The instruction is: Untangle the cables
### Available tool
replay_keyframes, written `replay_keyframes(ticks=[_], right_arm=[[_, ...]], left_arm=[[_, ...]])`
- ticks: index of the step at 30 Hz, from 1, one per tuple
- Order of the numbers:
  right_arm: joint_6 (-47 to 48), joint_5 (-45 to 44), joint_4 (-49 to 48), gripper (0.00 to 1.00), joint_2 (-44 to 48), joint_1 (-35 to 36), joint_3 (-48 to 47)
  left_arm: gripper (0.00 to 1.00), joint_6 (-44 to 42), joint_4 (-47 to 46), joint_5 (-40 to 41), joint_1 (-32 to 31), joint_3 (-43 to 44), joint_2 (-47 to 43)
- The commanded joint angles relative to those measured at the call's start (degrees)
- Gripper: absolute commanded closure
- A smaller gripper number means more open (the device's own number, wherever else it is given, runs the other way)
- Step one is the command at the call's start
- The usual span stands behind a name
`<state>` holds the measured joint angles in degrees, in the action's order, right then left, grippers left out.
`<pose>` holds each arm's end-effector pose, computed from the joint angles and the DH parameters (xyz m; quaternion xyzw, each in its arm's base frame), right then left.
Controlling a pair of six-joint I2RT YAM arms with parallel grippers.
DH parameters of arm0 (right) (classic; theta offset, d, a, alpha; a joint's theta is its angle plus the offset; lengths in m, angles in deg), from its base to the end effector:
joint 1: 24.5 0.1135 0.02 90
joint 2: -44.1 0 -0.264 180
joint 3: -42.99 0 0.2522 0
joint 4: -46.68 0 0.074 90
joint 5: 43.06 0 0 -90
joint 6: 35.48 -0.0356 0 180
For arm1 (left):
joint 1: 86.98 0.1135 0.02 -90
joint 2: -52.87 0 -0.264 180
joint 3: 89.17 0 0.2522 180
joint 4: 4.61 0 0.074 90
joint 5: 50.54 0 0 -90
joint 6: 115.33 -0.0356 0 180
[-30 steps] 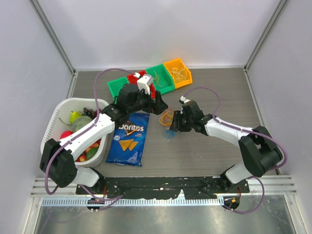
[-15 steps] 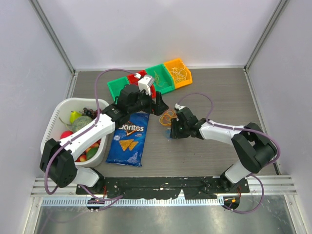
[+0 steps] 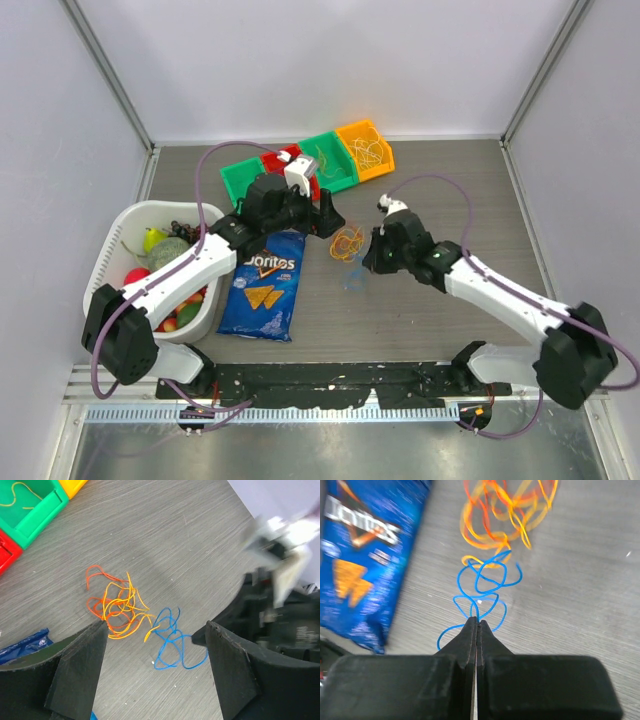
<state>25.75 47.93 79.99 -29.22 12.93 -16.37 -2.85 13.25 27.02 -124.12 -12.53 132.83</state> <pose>0.2087 0.1605 0.2250 -0.0734 0.9283 0.2057 0.3008 0.2562 -0.2036 0.3196 0.1654 0.8056 -0.3568 0.4430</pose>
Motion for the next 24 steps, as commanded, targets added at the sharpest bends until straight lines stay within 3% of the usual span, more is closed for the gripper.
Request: replay_keyframes(ticks=[1,10,17,20,24], right_arm=[[0.5,-4.4,3.1,0.99,9.2,0.2,-8.3],[5.5,-4.1,4.8,0.99,13.1,0.2,-21.0],[4.5,-3.3,3.5,0.99,14.1,0.1,-24.9],[3.3,-2.3,1.6,0.99,14.2,0.1,-27.6],[1.6,1.4,-0.5,0.99,13.9,0.1,-30.2]], left_arm=[[0.19,-0.2,-3.7,-3.3,-0.2,0.8,-1.8],[0.10,0.5,-21.0,-11.6,-0.4,-7.7,-10.2],[0.20,0.1,-24.0,-12.2,-0.8,-9.4,-10.4],[0.07,1.2,-27.1,-14.2,-1.3,-10.5,-9.8],[0.04,0.8,-30.8,-13.7,-3.5,-12.9,-8.9]])
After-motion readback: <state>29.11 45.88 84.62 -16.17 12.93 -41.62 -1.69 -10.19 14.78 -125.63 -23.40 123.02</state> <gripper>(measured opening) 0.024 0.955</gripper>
